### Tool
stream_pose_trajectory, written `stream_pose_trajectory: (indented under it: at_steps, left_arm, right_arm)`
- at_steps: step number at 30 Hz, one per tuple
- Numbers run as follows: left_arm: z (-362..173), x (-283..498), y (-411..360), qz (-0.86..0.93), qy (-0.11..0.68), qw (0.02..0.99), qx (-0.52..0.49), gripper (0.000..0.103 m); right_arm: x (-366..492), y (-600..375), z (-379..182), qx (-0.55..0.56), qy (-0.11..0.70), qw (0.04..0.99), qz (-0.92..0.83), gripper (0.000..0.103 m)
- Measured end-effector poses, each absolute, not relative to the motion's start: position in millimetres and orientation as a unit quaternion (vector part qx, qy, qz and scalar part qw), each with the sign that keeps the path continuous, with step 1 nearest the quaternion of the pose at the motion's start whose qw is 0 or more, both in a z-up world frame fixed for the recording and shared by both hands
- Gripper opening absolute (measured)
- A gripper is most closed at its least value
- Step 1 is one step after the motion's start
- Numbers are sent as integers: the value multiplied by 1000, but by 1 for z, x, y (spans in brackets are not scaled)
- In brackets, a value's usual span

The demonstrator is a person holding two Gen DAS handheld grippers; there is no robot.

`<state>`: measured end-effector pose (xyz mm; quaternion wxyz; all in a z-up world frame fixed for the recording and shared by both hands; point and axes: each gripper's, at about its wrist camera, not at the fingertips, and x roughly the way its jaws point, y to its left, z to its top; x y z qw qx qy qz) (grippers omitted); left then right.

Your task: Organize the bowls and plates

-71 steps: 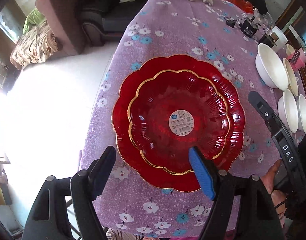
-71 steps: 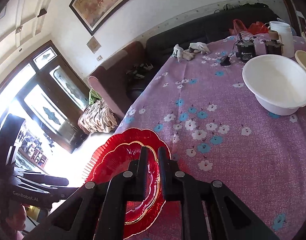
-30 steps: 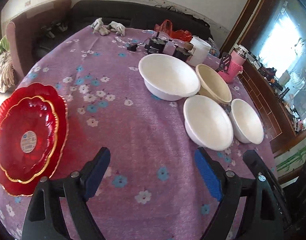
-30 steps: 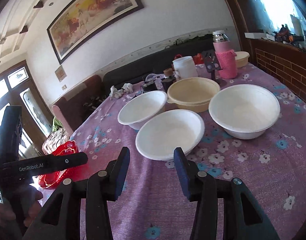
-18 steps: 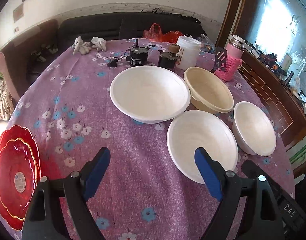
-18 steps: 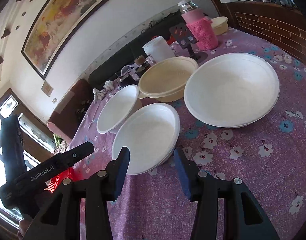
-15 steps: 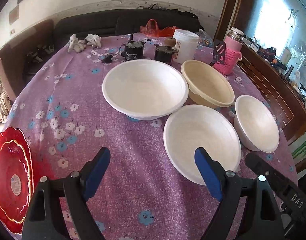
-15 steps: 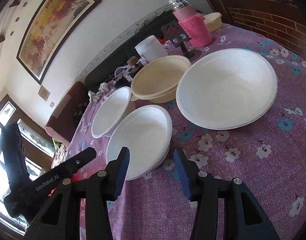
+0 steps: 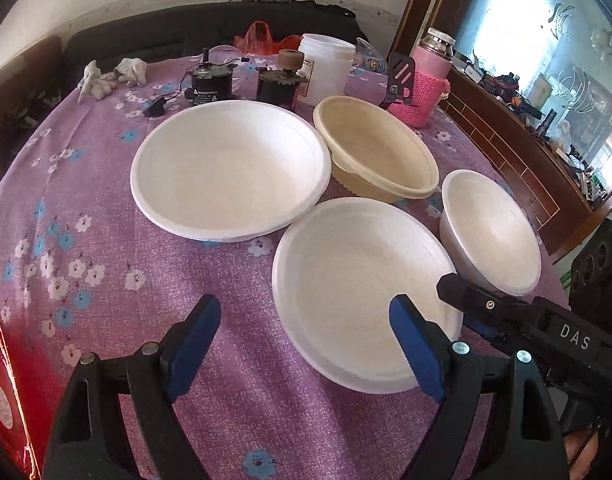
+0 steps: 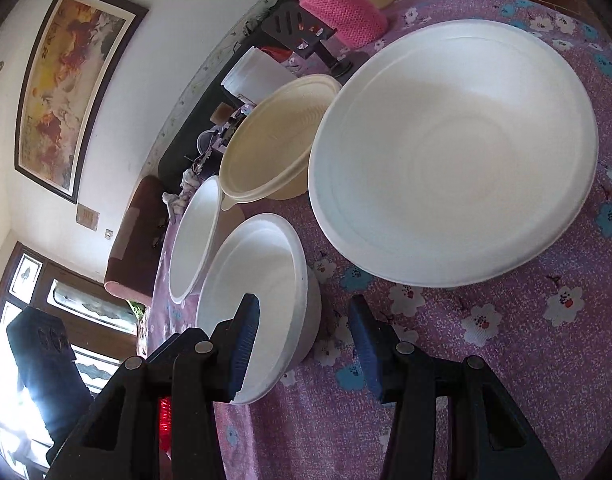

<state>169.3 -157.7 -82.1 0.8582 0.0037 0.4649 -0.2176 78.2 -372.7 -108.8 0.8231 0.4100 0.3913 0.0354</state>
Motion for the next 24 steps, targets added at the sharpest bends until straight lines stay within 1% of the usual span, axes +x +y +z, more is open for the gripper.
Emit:
stream_pose_trajectory:
  at_steps: [3,9,11,12,14,15,17,18,19,20,21,23,24]
  left_arm:
    - [-91,177,-154,-201,476,856,3,85]
    - [-101,188,-147,-215,498,840,-33,85]
    - [-103,190,-148,-213,499,839,-35,84]
    - [-102,190,-148,-211,496,841,-35,82]
    - [-101,192,-149,-211,494,843,-36,71]
    - [-101,192,-149,-214,495,842,-38,69]
    - [-102,194,-150,-214,496,841,-42,57]
    - [-104,195,-150,-213,497,841,-40,52]
    - [-106,196,-151,-211,499,840,-38,41]
    - [-109,197,-151,-212,503,837,-38,33]
    - [-112,198,-152,-216,507,834,-41,32]
    - [-113,198,-152,-221,508,832,-45,26]
    - [-112,197,-153,-225,506,831,-44,24]
  right_arm:
    - [84,-373,-113,417,397,817,36,50]
    - [92,-371,-122,415,399,817,31,50]
    - [93,-370,-122,411,395,821,31,45]
    - [93,-370,-121,408,393,824,30,41]
    - [93,-370,-121,405,390,826,29,39]
    - [93,-370,-121,404,390,827,28,39]
    - [93,-370,-122,404,393,826,29,36]
    - [95,-369,-123,402,397,825,30,35]
    - [96,-368,-124,399,398,825,31,31]
    - [96,-367,-124,396,398,827,29,29]
    - [96,-367,-124,392,398,829,27,26]
    - [97,-366,-124,390,396,831,31,24]
    - [98,-364,-123,386,395,833,33,22]
